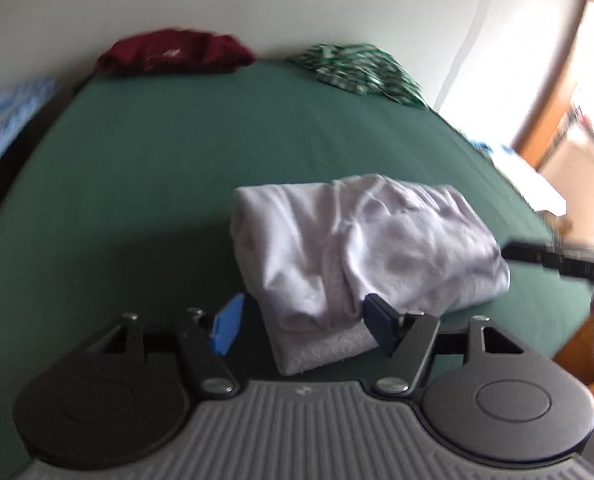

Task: Fold clothes

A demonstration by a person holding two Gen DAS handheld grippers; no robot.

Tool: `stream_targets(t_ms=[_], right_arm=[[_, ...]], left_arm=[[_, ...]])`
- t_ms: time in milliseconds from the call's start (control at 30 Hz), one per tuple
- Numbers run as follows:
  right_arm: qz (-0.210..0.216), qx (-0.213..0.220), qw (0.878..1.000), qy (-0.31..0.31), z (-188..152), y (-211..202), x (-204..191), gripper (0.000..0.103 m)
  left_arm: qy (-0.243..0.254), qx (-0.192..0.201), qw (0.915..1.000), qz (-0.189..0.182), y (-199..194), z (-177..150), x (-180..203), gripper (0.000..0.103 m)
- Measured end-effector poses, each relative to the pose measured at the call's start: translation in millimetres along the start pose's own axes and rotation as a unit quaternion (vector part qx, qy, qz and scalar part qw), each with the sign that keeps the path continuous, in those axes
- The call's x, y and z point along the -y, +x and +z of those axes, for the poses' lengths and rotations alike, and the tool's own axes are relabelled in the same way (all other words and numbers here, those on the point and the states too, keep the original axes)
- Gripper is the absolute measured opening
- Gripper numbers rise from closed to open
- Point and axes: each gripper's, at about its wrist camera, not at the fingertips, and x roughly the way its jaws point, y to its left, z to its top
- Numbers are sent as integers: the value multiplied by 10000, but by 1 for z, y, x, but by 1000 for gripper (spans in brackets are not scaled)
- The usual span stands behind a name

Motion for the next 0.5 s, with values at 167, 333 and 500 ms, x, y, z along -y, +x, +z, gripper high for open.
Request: stream_targets(t_ms=[167, 333, 500], right_arm=[[317, -82, 9964, 786, 5, 15, 18, 28], [279, -441, 9964, 673, 6, 12, 15, 5], [246, -630, 9966, 461, 2, 8, 16, 6]], left_arm=[[-985, -123, 9951, -9, 22, -3, -17, 61], [-564, -14, 9984, -54, 9, -2, 3, 30], [-371, -221, 9991, -15, 16, -1, 0, 47]])
